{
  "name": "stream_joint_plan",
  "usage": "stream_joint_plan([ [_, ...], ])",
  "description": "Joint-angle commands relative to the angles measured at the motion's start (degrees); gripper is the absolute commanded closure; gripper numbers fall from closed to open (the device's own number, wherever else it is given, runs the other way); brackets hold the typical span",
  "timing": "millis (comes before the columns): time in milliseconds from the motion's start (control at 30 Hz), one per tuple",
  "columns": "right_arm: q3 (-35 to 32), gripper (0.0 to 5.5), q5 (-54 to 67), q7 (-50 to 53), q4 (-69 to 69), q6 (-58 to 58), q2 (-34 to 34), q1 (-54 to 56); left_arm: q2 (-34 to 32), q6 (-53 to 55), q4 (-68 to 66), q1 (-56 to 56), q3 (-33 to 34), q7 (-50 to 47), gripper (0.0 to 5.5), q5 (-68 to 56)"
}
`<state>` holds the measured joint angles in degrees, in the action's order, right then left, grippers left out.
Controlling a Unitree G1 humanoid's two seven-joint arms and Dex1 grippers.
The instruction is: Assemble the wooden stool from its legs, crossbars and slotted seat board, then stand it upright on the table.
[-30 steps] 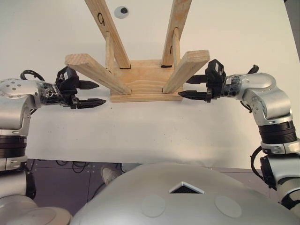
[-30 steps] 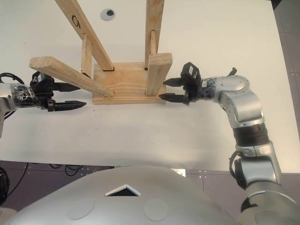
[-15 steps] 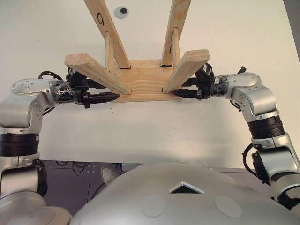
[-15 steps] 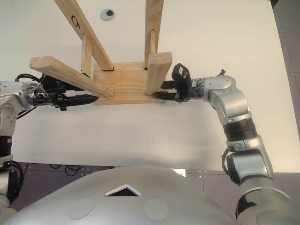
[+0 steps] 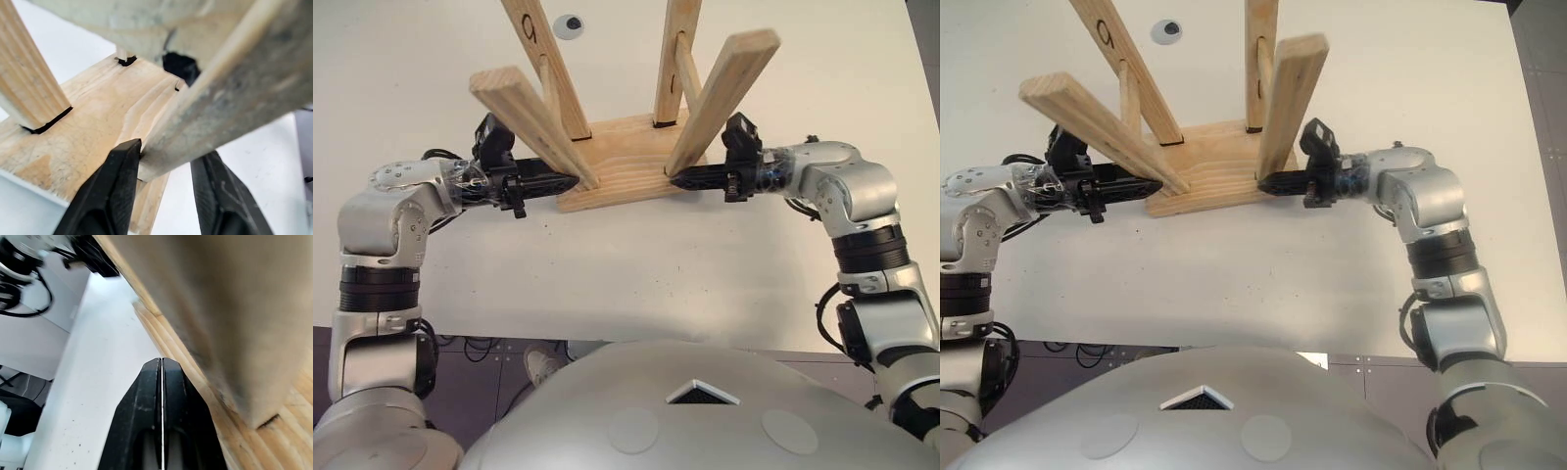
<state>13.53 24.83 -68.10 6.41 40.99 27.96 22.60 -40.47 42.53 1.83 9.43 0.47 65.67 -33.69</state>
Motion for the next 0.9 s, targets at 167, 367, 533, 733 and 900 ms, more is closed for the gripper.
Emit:
stream_joint_plan([
  [167, 0.08, 4.67, -1.92, -3.44, -2.78, -0.29, 8.36, -1.17, -2.03, 1.14, -1.13, -0.29, -0.20, 2.55, 4.04, -0.86],
  [367, -4.10, 3.60, 0.94, -6.16, -0.46, 2.11, 11.81, 1.15, -3.04, 0.75, -1.93, 0.34, -0.20, 4.53, 4.05, -1.26],
  [533, -4.33, 3.08, 2.71, -3.16, 1.69, 3.73, 5.59, 3.27, -3.60, 0.81, -3.06, 2.01, -1.41, 6.44, 4.05, -0.86],
  [733, -3.47, 3.38, 3.73, -1.75, 3.64, 6.63, 0.86, 4.31, -3.91, 2.63, -4.00, 4.42, -2.38, 7.78, 4.05, -1.55],
  [900, -4.38, 3.68, 11.31, -3.56, 2.92, 24.81, 2.98, 6.85, -4.03, 17.95, -1.90, 6.87, 2.29, 4.31, 4.12, -10.04],
])
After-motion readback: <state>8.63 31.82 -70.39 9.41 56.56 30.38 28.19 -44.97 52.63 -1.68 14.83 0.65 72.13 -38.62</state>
